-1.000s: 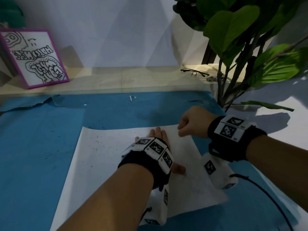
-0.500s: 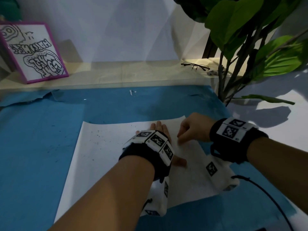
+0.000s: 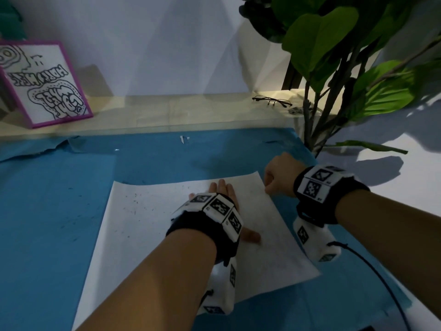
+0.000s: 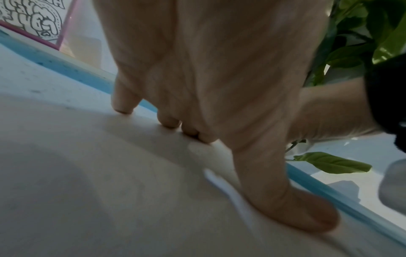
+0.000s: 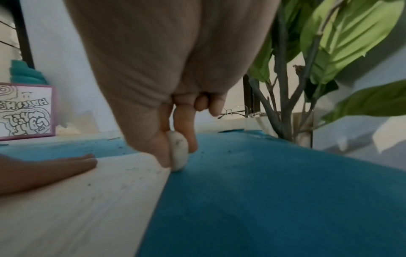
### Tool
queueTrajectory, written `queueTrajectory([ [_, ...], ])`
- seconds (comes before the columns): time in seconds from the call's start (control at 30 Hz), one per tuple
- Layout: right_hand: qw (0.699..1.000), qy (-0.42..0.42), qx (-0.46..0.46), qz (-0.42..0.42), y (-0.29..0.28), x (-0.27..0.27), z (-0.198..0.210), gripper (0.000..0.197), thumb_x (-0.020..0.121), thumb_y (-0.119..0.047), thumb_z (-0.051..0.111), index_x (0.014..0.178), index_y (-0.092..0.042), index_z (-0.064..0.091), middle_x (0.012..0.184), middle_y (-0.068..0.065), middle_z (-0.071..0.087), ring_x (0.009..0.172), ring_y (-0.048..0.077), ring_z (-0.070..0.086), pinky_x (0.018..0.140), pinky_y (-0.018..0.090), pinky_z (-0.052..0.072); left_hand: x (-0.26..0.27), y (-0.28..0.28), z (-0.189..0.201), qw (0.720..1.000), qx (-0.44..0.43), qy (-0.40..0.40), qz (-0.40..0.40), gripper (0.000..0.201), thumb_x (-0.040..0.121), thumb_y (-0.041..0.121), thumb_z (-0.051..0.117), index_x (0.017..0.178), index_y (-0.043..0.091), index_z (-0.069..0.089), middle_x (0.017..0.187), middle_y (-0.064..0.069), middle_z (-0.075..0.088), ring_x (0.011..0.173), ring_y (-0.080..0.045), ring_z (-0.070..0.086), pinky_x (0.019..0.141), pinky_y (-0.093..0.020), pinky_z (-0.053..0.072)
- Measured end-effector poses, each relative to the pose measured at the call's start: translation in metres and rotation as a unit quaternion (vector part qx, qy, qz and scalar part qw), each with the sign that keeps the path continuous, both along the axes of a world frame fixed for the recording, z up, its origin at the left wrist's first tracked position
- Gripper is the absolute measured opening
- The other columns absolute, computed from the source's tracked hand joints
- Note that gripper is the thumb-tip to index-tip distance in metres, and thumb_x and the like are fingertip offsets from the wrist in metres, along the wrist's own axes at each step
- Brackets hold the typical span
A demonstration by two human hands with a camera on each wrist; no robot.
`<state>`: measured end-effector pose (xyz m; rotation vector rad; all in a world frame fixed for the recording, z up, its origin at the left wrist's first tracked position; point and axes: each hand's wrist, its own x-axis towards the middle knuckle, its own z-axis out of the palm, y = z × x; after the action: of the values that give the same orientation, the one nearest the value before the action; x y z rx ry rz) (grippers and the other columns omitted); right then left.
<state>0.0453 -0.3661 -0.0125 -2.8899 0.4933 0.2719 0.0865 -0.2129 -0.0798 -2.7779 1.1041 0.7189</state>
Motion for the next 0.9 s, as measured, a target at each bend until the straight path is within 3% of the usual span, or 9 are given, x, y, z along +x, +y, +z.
queueTrajectory([
  [0.07, 0.996, -0.083, 0.001, -0.024, 0.003, -0.002, -0.001, 0.016, 0.081, -0.025, 0.067, 0.083, -0.010, 0.074, 0.090, 0.002, 0.071, 0.096, 0.022, 0.059, 0.088, 0.026, 0.045, 0.000, 0.000, -0.002, 1.000, 0.010, -0.007, -0.005, 0.140, 0.060, 0.087, 0.052, 0.146, 0.007, -0.022, 0.155, -0.012, -0.025, 0.145, -0.032, -0.014, 0.116, -0.054, 0.009],
  [0.13, 0.964, -0.202, 0.119, -0.124, 0.009, -0.015, -0.013, 0.017, 0.079, -0.027, 0.070, 0.083, -0.010, 0.073, 0.084, 0.000, 0.068, 0.084, 0.018, 0.061, 0.077, 0.027, 0.046, -0.002, 0.000, 0.000, 0.999, 0.016, -0.024, -0.016, 0.129, 0.072, 0.079, 0.052, 0.146, 0.004, -0.022, 0.155, -0.015, -0.025, 0.145, -0.035, -0.012, 0.115, -0.056, 0.011],
  [0.27, 0.771, -0.363, 0.395, -0.342, 0.035, -0.055, -0.041, 0.018, 0.077, -0.025, 0.073, 0.087, -0.011, 0.069, 0.083, 0.003, 0.066, 0.062, 0.014, 0.055, 0.065, 0.031, 0.044, -0.005, 0.001, 0.006, 0.998, 0.026, -0.051, -0.039, 0.117, 0.083, 0.064, 0.054, 0.144, 0.001, -0.022, 0.154, -0.017, -0.024, 0.144, -0.039, -0.010, 0.113, -0.058, 0.016],
  [0.4, 0.785, -0.484, 0.263, -0.285, 0.044, -0.077, -0.025, 0.007, 0.089, -0.031, 0.060, 0.093, -0.026, 0.059, 0.083, -0.013, 0.060, 0.068, -0.003, 0.054, 0.058, 0.012, 0.041, -0.007, 0.001, 0.011, 0.992, 0.065, -0.081, -0.070, 0.113, 0.085, 0.065, 0.050, 0.145, -0.002, -0.018, 0.155, -0.022, -0.019, 0.144, -0.039, -0.008, 0.114, -0.057, 0.016],
  [0.57, 0.702, -0.413, 0.463, -0.349, 0.059, -0.074, -0.048, 0.015, 0.092, -0.023, 0.058, 0.106, -0.018, 0.057, 0.080, 0.009, 0.058, 0.049, 0.012, 0.051, 0.040, 0.023, 0.043, -0.007, -0.009, 0.024, 0.989, 0.067, -0.095, -0.094, 0.110, 0.081, 0.062, 0.060, 0.151, 0.002, 0.000, 0.157, -0.022, -0.006, 0.144, -0.039, 0.008, 0.111, -0.057, 0.024],
  [0.67, 0.682, -0.420, 0.469, -0.373, 0.057, -0.071, -0.062, 0.017, 0.092, -0.023, 0.057, 0.108, -0.017, 0.056, 0.079, 0.006, 0.056, 0.053, 0.010, 0.051, 0.051, 0.027, 0.044, -0.003, -0.016, 0.017, 0.962, 0.015, -0.143, -0.231, 0.120, 0.066, 0.076, 0.061, 0.152, 0.020, -0.001, 0.159, -0.002, -0.008, 0.146, -0.023, 0.001, 0.112, -0.052, 0.021],
  [0.77, 0.654, -0.446, 0.486, -0.370, 0.054, -0.071, -0.065, 0.008, 0.093, -0.020, 0.055, 0.101, -0.021, 0.055, 0.077, 0.004, 0.055, 0.058, 0.010, 0.050, 0.055, 0.027, 0.042, -0.013, -0.023, 0.024, 0.934, -0.017, -0.071, -0.348, 0.115, 0.065, 0.069, 0.068, 0.151, 0.029, 0.002, 0.158, 0.003, 0.003, 0.143, -0.018, 0.009, 0.114, -0.052, 0.018],
  [0.83, 0.655, -0.440, 0.491, -0.369, 0.054, -0.073, -0.065, 0.008, 0.093, -0.020, 0.055, 0.101, -0.018, 0.055, 0.070, 0.004, 0.051, 0.044, 0.006, 0.046, 0.043, 0.022, 0.039, -0.002, -0.022, 0.020, 0.944, -0.037, 0.000, -0.328, 0.114, 0.064, 0.076, 0.063, 0.152, 0.031, 0.005, 0.159, 0.005, 0.005, 0.143, -0.014, 0.010, 0.116, -0.051, 0.013],
  [0.9, 0.661, -0.429, 0.493, -0.369, 0.057, -0.074, -0.066, 0.011, 0.093, -0.022, 0.056, 0.102, -0.016, 0.056, 0.071, 0.006, 0.051, 0.036, 0.005, 0.043, 0.037, 0.019, 0.037, 0.024, -0.020, 0.015, 0.982, -0.016, 0.003, -0.188, 0.116, 0.063, 0.087, 0.048, 0.153, 0.028, 0.003, 0.161, 0.004, 0.001, 0.146, -0.019, 0.005, 0.117, -0.052, 0.012],
])
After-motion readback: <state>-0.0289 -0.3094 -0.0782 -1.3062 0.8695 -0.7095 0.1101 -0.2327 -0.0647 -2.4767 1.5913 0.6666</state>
